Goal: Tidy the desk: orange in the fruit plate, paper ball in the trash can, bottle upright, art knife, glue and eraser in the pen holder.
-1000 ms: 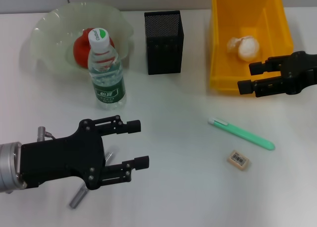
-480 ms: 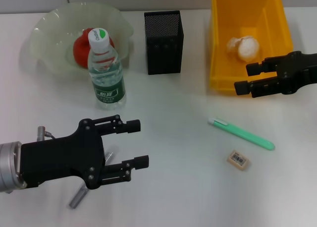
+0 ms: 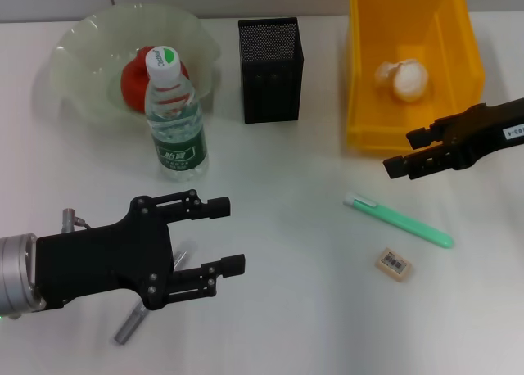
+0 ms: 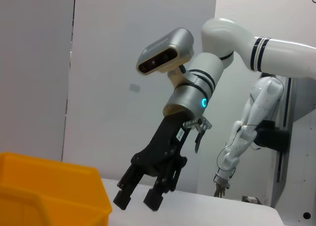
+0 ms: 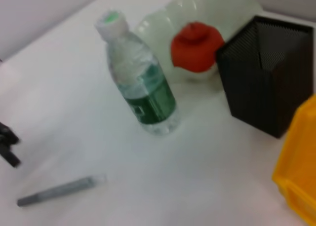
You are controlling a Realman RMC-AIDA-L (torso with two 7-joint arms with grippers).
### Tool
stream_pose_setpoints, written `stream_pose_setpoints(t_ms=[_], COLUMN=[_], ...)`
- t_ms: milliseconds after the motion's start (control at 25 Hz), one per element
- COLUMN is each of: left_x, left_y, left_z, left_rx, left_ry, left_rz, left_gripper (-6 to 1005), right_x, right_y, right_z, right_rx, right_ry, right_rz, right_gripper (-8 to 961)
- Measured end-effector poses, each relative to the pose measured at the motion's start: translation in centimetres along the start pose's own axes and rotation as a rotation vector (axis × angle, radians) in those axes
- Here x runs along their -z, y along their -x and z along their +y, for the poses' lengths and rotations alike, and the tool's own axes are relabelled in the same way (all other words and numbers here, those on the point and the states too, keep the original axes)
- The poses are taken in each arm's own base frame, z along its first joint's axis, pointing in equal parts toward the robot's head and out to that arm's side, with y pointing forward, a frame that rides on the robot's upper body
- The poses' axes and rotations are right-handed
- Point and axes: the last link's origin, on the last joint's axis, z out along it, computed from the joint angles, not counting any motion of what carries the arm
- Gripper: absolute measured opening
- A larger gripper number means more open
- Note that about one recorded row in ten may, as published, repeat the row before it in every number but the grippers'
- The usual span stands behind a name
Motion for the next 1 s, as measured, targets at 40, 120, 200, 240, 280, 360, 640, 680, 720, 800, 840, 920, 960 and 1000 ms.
stream_pose_setpoints(t_ms=[40, 120, 200, 240, 280, 360, 640, 680, 720, 800, 840, 920, 960, 1000], left_x=[0.0, 0.0, 0.0, 0.0, 0.0, 0.0, -0.1, -0.1, -0.1, -0.1, -0.1, -0.1, -0.1, -0.1], left_y=[0.0, 0.0, -0.1, -0.1, -0.1, -0.1, -0.1, -0.1, -0.1, -0.1, -0.1, -0.1, -0.1, -0.1], left_z=[0.0, 0.0, -0.1, -0.1, -0.1, -0.1, -0.2, -0.2, -0.2, -0.2, -0.2, -0.2, -0.2, -0.3], left_rx=[0.002, 0.003, 0.002, 0.002, 0.002, 0.000, -0.005, -0.005, -0.004, -0.004, -0.004, -0.004, -0.004, -0.004], left_ry=[-0.001, -0.002, -0.002, -0.002, -0.002, -0.003, -0.003, -0.003, -0.003, -0.005, -0.005, -0.006, -0.006, -0.007], left_rz=[0.000, 0.000, 0.001, 0.001, 0.001, 0.000, 0.000, 0.000, 0.000, -0.001, -0.001, -0.001, -0.001, -0.002], left_gripper=[682, 683, 683, 683, 683, 682, 681, 681, 681, 681, 681, 681, 681, 681], right_x=[0.0, -0.3, -0.8, -1.0, -1.4, -2.0, -2.8, -2.9, -3.0, -3.3, -3.5, -4.0, -4.2, -4.4], right_y=[0.0, 0.4, 0.6, 0.7, 0.9, 1.0, 2.3, 2.4, 2.5, 2.6, 2.5, 2.5, 2.5, 2.5], right_z=[0.0, -0.1, 0.2, 0.3, 0.5, 0.8, 1.1, 1.2, 1.2, 1.2, 1.2, 1.4, 1.5, 1.5], right_rx=[0.000, -0.003, 0.004, 0.009, 0.015, 0.019, 0.035, 0.042, 0.050, 0.060, 0.063, 0.081, 0.093, 0.104], right_ry=[0.000, -0.019, -0.027, -0.030, -0.032, -0.056, -0.122, -0.122, -0.124, -0.130, -0.130, -0.124, -0.121, -0.123], right_rz=[0.000, 0.046, 0.107, 0.131, 0.164, 0.237, 0.344, 0.348, 0.351, 0.354, 0.359, 0.379, 0.393, 0.405], right_gripper=[789, 789, 789, 789, 789, 789, 788, 788, 788, 788, 788, 788, 788, 788])
